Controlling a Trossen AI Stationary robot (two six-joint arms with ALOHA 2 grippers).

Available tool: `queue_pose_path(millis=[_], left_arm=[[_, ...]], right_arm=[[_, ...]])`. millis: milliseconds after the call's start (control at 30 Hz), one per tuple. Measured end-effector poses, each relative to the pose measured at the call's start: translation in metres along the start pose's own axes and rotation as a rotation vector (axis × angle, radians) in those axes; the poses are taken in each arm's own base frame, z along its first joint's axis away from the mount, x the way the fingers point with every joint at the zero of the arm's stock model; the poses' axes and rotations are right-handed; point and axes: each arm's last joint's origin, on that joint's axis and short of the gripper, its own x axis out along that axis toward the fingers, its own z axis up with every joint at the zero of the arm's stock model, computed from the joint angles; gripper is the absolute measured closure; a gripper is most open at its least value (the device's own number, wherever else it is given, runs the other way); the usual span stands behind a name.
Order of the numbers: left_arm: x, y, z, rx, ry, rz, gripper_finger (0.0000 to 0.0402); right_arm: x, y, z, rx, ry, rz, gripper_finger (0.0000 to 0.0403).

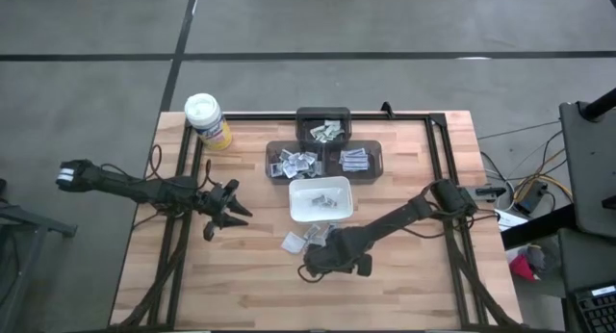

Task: Pick & Place First Aid Supplies
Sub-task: Put the ointment pack into the white bin

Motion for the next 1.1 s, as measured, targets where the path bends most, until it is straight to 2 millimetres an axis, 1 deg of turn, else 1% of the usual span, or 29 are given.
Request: queue_pose_path(millis=[167, 533, 800, 900, 1100], left_arm=[[0.0, 0.0, 0.0, -0.001, 0.0, 0.0, 0.0275], [0.0, 0.0, 0.0, 0.0, 0.0, 0.0, 0.0275], [0.0, 0.0, 0.0, 0.002, 0.001, 0.0, 0.0275], [0.0, 0.0, 0.0, 0.003, 0.001, 0.0, 0.0275], [0.0, 0.0, 0.0, 0.003, 0.002, 0.001, 0.0275]], right_arm=[[0.007, -0.002, 0.006, 0.018, -0.014, -0.014, 0.0324], [0.008, 0.0, 0.009, 0.026, -0.013, -0.01, 0.0321], [0.01, 0.003, 0.019, 0.048, -0.022, -0.016, 0.0321], [0.016, 0.004, 0.02, 0.052, -0.01, -0.035, 0.0321], [0.036, 0.008, 0.017, 0.037, 0.092, -0.082, 0.0321]])
